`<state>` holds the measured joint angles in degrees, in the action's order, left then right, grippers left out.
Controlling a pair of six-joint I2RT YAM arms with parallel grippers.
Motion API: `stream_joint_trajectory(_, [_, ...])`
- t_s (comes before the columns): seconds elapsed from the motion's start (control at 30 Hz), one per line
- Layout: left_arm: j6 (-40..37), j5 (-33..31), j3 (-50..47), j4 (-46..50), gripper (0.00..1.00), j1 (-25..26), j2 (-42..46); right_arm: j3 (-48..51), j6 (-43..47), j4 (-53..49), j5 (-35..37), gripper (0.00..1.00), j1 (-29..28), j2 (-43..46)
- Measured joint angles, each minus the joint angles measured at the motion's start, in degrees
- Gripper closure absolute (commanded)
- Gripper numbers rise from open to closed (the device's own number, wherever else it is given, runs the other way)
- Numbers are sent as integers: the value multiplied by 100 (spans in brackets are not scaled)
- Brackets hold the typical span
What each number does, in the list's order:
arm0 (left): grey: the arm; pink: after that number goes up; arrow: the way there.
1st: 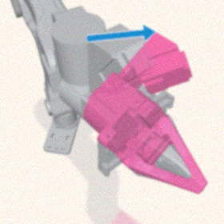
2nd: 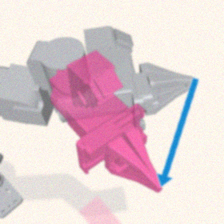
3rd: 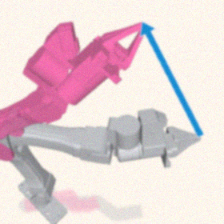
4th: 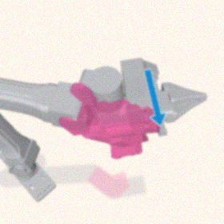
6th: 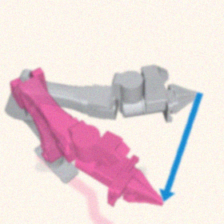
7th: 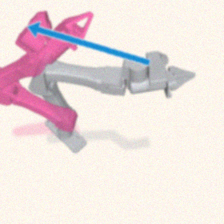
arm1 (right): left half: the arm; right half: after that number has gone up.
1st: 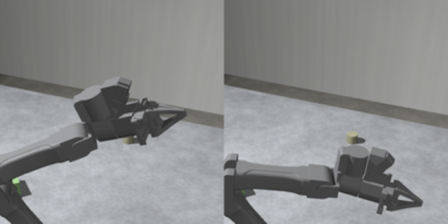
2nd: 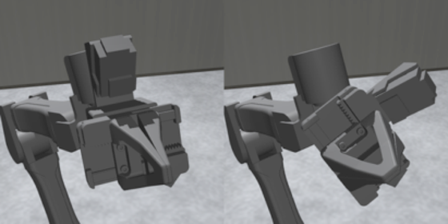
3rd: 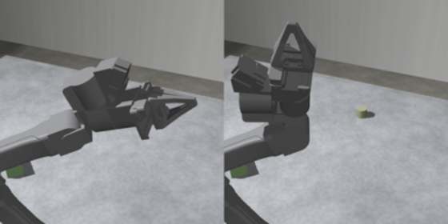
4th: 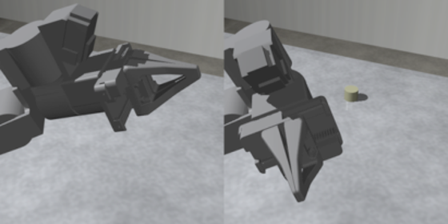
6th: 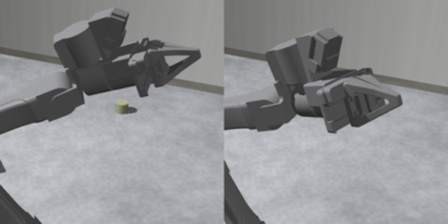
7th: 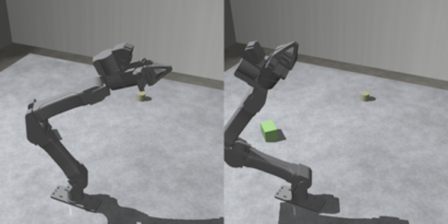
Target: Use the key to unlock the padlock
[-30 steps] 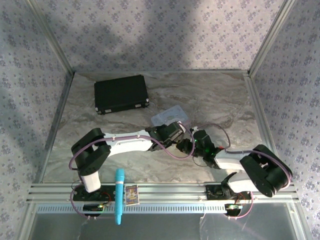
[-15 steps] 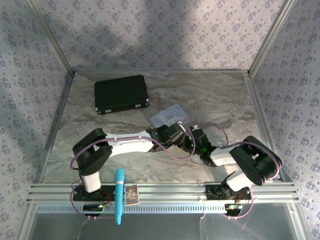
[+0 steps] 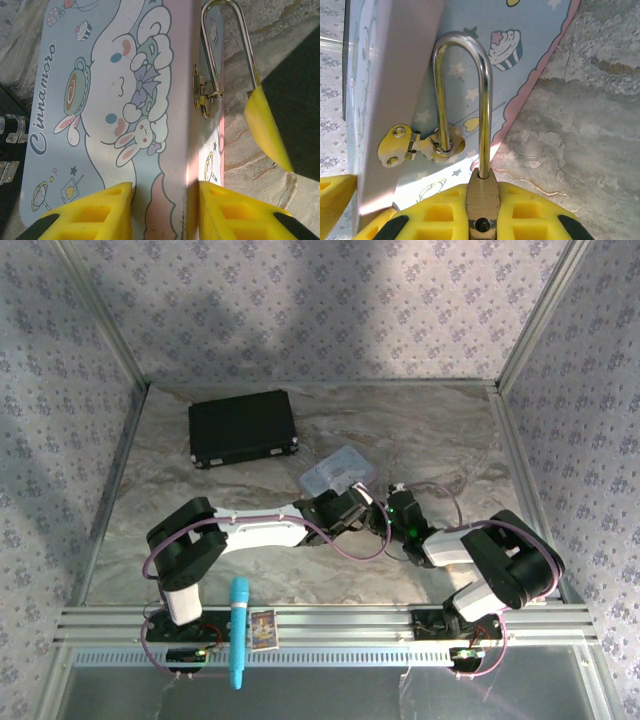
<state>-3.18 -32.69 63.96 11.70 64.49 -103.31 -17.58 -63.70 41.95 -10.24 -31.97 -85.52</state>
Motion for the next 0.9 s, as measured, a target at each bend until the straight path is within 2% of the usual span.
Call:
stream_joint_trajectory(0.3, [179,-105,-83,-181,69,13,0,-450,76,-393,-632,100,590,-162])
stream_joint_trajectory(0.47, [337,-142,-87,-197,69,13,0,-540,164,-111,-1241,100,745,-874])
stream_joint_trajectory(0.7, [522,-160,-68,-164,67,-24,2,-472,363,129,-1670,100,968,-1005])
stream_joint_trajectory(0.77, [557,-164,-50,-138,65,-42,2,-520,533,-101,-1784,100,1036,-955])
stream_joint_trajectory(0.9, [669,-103,4,-92,54,-133,2,-1075,1259,-1600,-1958,100,1143,-787])
